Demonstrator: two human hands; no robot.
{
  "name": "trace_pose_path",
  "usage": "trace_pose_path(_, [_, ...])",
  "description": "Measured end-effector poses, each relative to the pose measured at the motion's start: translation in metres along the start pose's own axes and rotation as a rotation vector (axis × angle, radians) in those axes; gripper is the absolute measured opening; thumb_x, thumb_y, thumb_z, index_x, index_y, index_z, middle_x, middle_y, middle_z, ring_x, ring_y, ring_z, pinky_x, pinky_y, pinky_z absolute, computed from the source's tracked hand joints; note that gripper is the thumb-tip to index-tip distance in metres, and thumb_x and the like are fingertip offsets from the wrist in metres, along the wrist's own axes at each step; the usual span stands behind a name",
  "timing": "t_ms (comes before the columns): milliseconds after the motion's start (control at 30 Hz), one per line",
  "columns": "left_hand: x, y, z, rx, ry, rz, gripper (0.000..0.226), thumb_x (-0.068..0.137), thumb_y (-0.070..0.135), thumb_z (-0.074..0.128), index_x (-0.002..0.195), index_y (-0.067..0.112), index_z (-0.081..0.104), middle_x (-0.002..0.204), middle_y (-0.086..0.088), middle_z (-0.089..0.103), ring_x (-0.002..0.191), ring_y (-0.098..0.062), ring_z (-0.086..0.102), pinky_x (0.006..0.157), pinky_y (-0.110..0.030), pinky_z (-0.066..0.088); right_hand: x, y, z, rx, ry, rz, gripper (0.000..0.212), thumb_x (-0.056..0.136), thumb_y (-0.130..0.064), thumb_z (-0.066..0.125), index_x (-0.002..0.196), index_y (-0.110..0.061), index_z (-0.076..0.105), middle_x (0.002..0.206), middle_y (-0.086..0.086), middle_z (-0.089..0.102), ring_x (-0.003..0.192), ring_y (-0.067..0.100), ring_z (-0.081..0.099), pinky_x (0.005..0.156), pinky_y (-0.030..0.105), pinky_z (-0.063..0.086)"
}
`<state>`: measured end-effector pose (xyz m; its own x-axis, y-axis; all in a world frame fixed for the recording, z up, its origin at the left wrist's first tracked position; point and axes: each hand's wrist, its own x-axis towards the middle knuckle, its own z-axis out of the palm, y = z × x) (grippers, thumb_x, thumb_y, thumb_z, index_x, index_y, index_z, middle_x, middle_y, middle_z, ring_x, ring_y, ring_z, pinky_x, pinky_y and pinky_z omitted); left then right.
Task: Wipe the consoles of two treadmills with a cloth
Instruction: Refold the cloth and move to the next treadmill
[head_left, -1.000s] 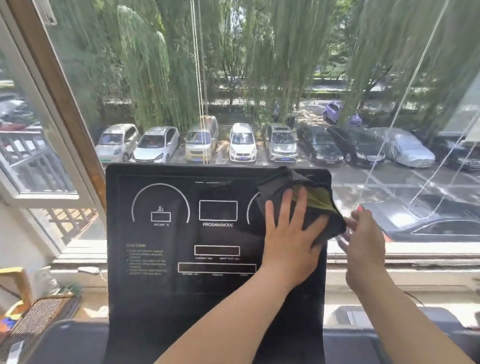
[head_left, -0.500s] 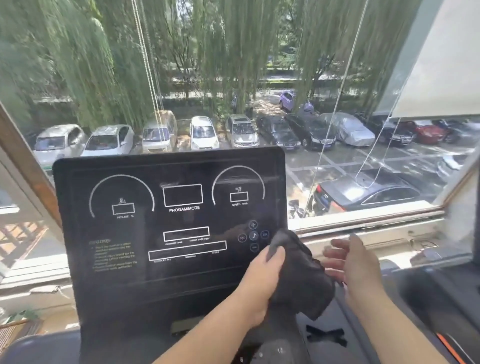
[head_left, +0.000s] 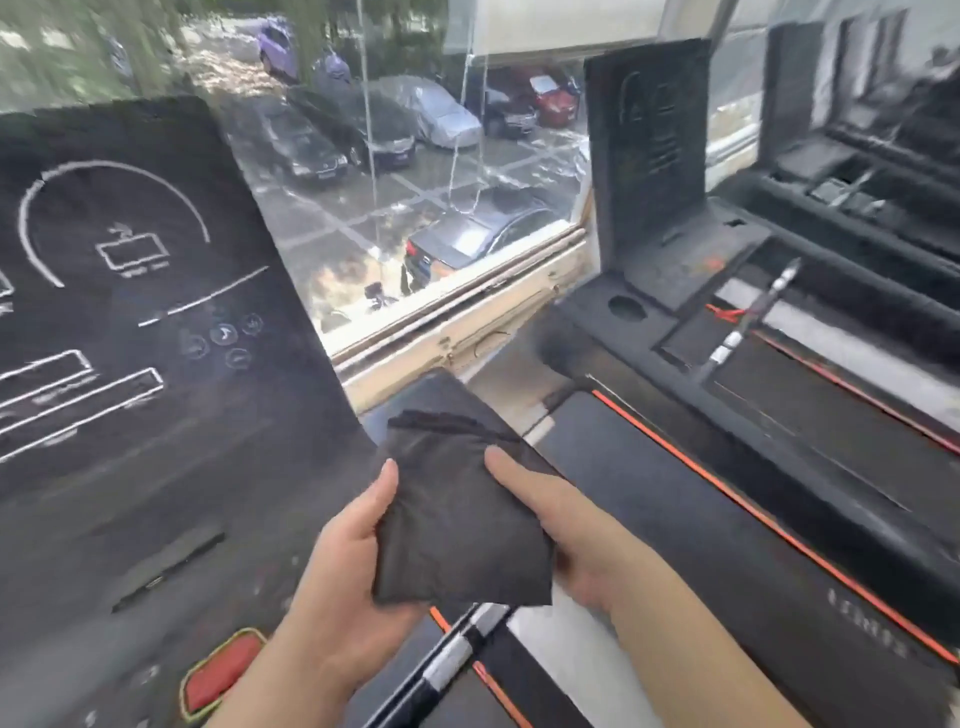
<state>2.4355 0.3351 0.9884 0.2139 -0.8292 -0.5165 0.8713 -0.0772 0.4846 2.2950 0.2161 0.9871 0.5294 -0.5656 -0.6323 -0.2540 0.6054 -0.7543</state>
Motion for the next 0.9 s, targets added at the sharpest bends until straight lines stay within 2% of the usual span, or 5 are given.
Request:
trace_pose_path(100, [-0.015,-0.046,0.029,0.135,-0.105,-0.096,0.043,0.102,0.035,0.052,0.113,0.005,0.08,0.123,-0.017,0.076,0.109,-0.034,0.076,0.08,-0.045,0.066,-0.054,0.023,-0.05,0.04,0.119,-0.08,0.037,0.098,-0.039,0.071,0.121,-0.011,0.077,0.114,0.008,0.082,0.103,0.024,0.08,0.074,0.031,0.064])
trace_pose_path(267, [-0.038,-0.147,0.069,0.43,-0.246,-0.191,0.034,0.099,0.02,0.058,0.13,0.015,0.071,0.126,-0.011,0.076,0.112,-0.03,0.074,0.079,-0.042,0.064,-0.135,0.088,-0.135,0.09,0.4,-0.159,0.027,0.092,-0.029,0.083,0.112,-0.01,0.08,0.109,0.01,0.083,0.106,0.033,0.079,0.097,0.059,0.061])
trace_pose_path(400, [-0.067,-0.259,0.102,0.532,-0.364,-0.33,0.038,0.099,0.018,0.058,0.135,0.008,0.067,0.13,-0.016,0.073,0.119,-0.032,0.071,0.099,-0.046,0.051,-0.225,0.156,-0.214,0.142,0.592,-0.212,0.024,0.093,-0.035,0.08,0.104,-0.014,0.082,0.104,0.006,0.084,0.103,0.029,0.08,0.098,0.056,0.061])
trace_pose_path(700, [-0.153,-0.497,0.175,0.645,-0.493,-0.58,0.035,0.103,0.014,0.055,0.135,0.008,0.067,0.132,-0.017,0.071,0.123,-0.033,0.069,0.108,-0.049,0.049,-0.404,0.312,-0.365,0.301,0.937,-0.104,0.032,0.096,-0.055,0.068,0.096,-0.027,0.084,0.099,-0.012,0.083,0.102,0.017,0.077,0.101,0.048,0.059])
trace_pose_path(900, [-0.162,-0.563,0.213,0.694,-0.448,-0.594,0.033,0.104,0.018,0.055,0.134,0.011,0.067,0.13,-0.016,0.073,0.121,-0.033,0.07,0.103,-0.049,0.051,-0.427,0.351,-0.434,0.326,0.976,-0.022,0.053,0.096,-0.062,0.062,0.105,-0.011,0.074,0.111,0.012,0.076,0.09,0.019,0.07,0.085,0.04,0.06])
